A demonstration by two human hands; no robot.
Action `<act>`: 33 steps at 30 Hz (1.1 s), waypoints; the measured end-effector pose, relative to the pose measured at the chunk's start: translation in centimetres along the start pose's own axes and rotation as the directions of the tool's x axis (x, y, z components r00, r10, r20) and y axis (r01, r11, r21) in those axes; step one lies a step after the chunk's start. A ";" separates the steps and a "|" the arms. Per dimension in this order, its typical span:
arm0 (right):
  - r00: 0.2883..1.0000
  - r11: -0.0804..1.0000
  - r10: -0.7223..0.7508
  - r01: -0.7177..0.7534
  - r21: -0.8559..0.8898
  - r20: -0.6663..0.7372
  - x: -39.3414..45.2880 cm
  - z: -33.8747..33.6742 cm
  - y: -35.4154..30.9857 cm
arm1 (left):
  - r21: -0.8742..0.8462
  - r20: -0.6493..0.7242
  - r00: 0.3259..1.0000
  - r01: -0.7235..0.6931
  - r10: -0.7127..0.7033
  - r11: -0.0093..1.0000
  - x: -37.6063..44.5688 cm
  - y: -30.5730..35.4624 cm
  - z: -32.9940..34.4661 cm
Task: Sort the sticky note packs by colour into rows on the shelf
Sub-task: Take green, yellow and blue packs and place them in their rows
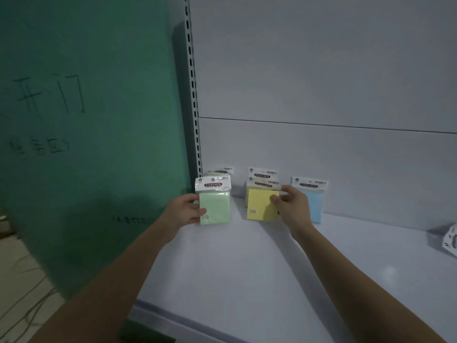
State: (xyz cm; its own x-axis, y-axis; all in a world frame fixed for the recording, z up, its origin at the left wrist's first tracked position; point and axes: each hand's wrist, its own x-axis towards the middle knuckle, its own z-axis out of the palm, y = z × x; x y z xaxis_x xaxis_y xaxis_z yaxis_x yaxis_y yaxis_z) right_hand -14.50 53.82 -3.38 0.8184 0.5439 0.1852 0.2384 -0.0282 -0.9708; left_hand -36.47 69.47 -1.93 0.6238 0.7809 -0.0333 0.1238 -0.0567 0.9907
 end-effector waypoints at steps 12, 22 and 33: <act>0.950 0.957 -0.164 0.088 -0.275 -0.267 1.0 4.5 2.0 | 0.035 0.229 0.971 0.056 -0.062 0.998 5.9 -1.0 -3.5; 0.931 0.978 -0.142 0.080 -0.192 -0.336 0.9 5.1 2.3 | 0.228 0.161 0.986 -0.083 0.046 0.970 7.0 -1.0 -3.1; 0.931 0.976 -0.162 0.101 -0.195 -0.328 0.9 5.4 2.3 | 0.309 0.077 0.989 -0.141 0.123 0.941 8.0 -0.4 -2.2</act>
State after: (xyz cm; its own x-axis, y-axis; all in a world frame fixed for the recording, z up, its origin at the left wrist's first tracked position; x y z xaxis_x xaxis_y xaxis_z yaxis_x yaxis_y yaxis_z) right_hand -16.05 58.73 -6.24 0.8946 0.2357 0.3796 0.4171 -0.1359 -0.8987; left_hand -33.23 77.12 -2.26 0.6921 0.7175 0.0783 0.2669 -0.3552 0.8959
